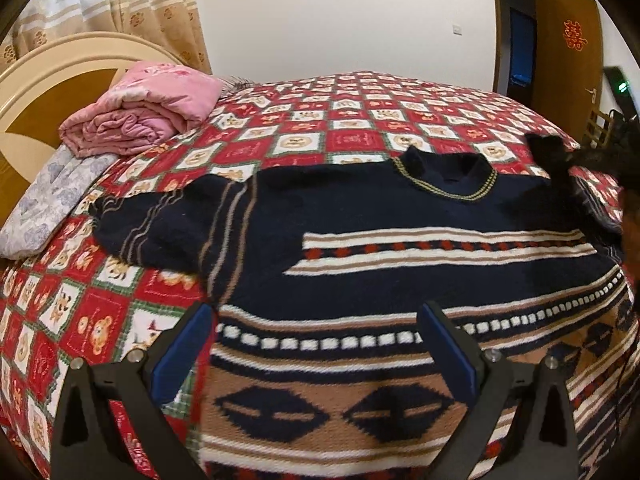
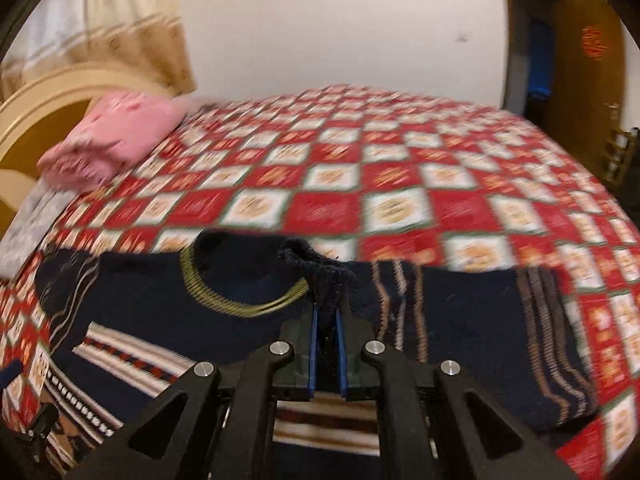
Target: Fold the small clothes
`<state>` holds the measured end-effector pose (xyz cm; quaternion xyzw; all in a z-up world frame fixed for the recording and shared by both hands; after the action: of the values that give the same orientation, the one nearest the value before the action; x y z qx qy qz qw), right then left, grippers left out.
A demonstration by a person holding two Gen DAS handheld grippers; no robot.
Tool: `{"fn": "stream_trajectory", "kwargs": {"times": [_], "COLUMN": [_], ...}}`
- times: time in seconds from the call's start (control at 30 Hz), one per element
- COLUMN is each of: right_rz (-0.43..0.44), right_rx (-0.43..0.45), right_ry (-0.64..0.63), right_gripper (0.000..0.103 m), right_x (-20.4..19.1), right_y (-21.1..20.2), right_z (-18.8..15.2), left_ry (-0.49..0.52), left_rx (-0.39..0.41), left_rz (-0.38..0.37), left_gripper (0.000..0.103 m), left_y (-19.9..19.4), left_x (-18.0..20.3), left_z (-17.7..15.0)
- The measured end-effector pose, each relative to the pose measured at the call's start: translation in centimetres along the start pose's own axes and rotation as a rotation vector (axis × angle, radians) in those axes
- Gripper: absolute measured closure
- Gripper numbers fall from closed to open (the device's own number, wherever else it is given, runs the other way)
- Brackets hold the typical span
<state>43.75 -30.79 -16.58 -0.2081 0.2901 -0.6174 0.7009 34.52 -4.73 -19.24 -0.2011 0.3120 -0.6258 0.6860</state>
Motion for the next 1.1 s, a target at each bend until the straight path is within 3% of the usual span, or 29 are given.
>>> {"fn": "stream_trajectory", "kwargs": {"times": [0.17, 0.23, 0.27, 0.37, 0.47, 0.57, 0.7, 0.73, 0.83, 0.93, 0.97, 1.0, 1.07, 1.1], "right_rz": [0.091, 0.126, 0.168, 0.245, 0.205, 0.112, -0.016, -0.03, -0.087, -0.094, -0.091, -0.09, -0.113, -0.12], "right_rx": [-0.117, -0.143, -0.151, -0.106, -0.034, 0.038, 0.134, 0.146, 0.2, 0.241, 0.25, 0.257, 0.281, 0.291], "right_ry": [-0.013, 0.006, 0.007, 0.014, 0.032, 0.082, 0.138, 0.143, 0.154, 0.19, 0.2, 0.206, 0.213, 0.218], "right_gripper": [0.092, 0.071, 0.055, 0.052, 0.052, 0.046, 0.046, 0.046, 0.046, 0.046, 0.046, 0.046, 0.045, 0.045], "right_x": [-3.9, -4.0, -4.1, -2.9, 1.2, 6.3, 11.9, 12.7, 14.8, 16.3, 16.6, 16.9, 17.4, 17.6], "right_y": [4.5, 5.3, 4.8, 1.3, -3.3, -7.1, -11.1, -11.5, -12.6, -13.5, -13.7, -14.1, -14.6, -14.9], "right_z": [-3.5, -4.6, -5.0, -5.6, -6.1, -6.5, -8.4, -8.7, -9.6, -9.8, -9.8, -9.8, -9.6, -9.6], "left_ry": [-0.015, -0.028, -0.033, -0.022, -0.008, 0.006, 0.003, 0.0, -0.021, -0.038, -0.043, -0.037, -0.048, -0.048], "left_rx": [-0.014, -0.034, -0.041, -0.044, -0.05, -0.059, -0.138, -0.154, -0.202, -0.255, -0.288, -0.311, -0.289, -0.286], "left_rz": [0.01, -0.01, -0.022, -0.055, -0.11, -0.161, -0.264, -0.269, -0.297, -0.268, -0.269, -0.246, -0.223, -0.223], "left_gripper": [0.0, 0.0, 0.0, 0.0, 0.0, 0.005, 0.015, 0.02, 0.021, 0.024, 0.028, 0.043, 0.062, 0.093], "left_y": [0.6, 0.9, 0.9, 0.6, 0.6, 1.0, 2.6, 2.9, 4.1, 6.0, 6.8, 7.6, 8.0, 8.1], "left_x": [-0.6, -0.2, 0.0, 1.3, 3.6, 6.9, 12.2, 13.1, 16.2, 18.4, 19.1, 19.5, 19.6, 19.8], "left_z": [0.0, 0.0, 0.1, 0.5, 1.4, 2.7, 4.0, 4.2, 5.0, 5.4, 5.3, 5.2, 5.5, 5.7]}}
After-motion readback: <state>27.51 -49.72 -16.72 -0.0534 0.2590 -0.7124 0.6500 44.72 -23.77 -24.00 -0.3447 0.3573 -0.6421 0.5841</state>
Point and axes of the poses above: each gripper's, at about its wrist camera, not at the fingertips, and y roughly the way its jaws point, x to its right, z to its top, the point moved 6 cm from there along y, roughly the way its jaws point, and after that the axes turned 9 degrees about z, right-handed, at the moved point
